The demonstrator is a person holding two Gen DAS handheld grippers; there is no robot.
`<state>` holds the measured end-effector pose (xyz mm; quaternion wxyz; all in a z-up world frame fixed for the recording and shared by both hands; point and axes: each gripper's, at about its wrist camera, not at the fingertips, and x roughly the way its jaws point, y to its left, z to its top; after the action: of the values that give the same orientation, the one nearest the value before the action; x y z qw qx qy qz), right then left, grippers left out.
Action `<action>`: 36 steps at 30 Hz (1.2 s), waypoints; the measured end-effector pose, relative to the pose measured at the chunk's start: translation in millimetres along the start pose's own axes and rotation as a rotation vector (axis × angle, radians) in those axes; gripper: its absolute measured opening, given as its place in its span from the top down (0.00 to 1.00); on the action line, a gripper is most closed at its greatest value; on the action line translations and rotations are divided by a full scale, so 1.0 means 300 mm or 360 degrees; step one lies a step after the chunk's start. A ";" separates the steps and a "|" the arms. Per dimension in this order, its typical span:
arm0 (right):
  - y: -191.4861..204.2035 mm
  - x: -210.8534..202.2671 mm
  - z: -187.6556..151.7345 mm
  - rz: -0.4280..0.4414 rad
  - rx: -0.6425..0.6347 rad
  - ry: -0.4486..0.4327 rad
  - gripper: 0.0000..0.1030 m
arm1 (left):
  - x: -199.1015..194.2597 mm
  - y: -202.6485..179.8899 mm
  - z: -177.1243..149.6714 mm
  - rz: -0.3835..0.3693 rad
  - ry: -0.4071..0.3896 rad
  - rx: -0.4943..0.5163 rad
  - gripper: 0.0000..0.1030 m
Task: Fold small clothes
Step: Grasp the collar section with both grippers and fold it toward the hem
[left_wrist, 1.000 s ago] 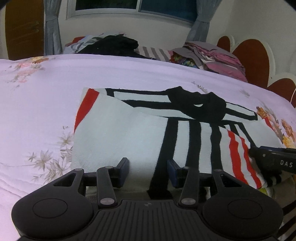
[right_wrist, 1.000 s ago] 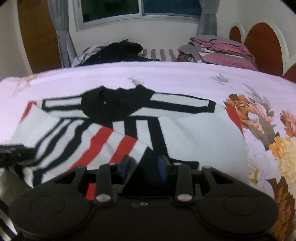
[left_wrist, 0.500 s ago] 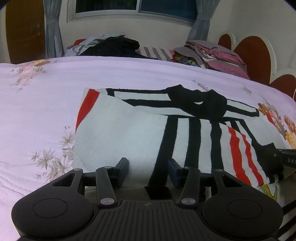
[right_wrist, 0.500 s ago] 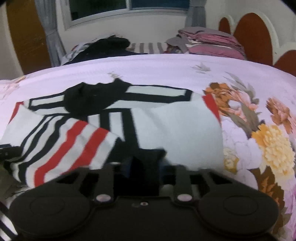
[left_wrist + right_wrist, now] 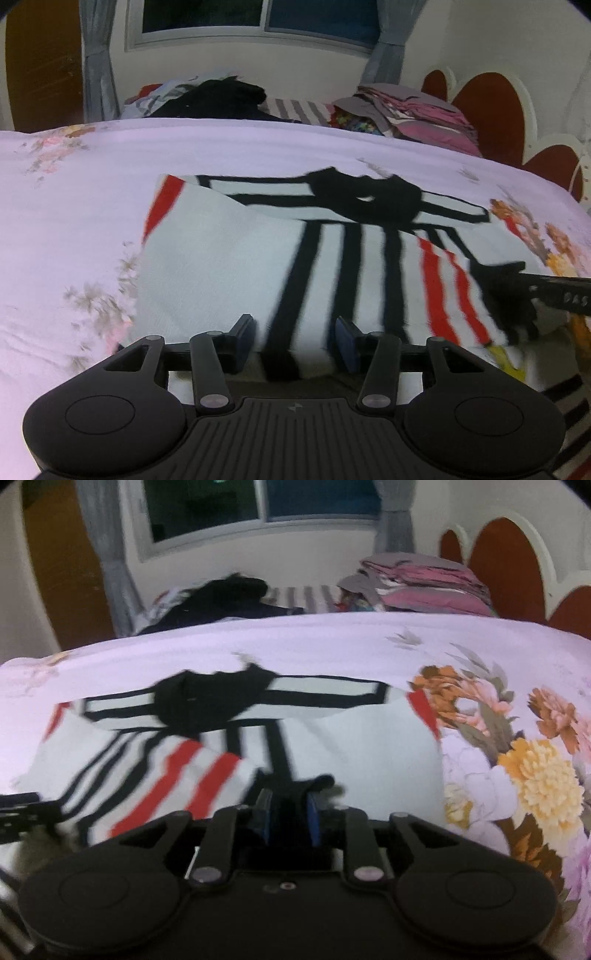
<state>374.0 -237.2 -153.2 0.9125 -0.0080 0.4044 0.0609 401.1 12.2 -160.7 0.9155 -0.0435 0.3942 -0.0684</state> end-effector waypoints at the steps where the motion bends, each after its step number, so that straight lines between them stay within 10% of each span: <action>1: 0.028 -0.010 -0.010 0.0030 -0.0027 0.0002 0.78 | -0.008 -0.012 -0.007 -0.0005 -0.0005 -0.0002 0.53; 11: 0.157 -0.084 -0.164 0.0240 -0.0174 0.0164 0.74 | -0.093 -0.142 -0.136 -0.0150 0.0093 0.0098 0.52; 24: -0.035 -0.199 -0.295 -0.0002 -0.0218 0.0187 0.71 | -0.193 -0.052 -0.275 0.0055 0.0098 0.0094 0.51; 36: 0.194 -0.288 -0.323 0.0405 -0.0303 0.0212 0.67 | -0.276 -0.173 -0.353 0.0036 0.0140 0.0089 0.50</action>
<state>238.3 -194.8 -152.5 0.8638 -0.0473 0.4540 0.2134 263.1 -28.5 -166.9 0.8988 -0.0105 0.4325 -0.0707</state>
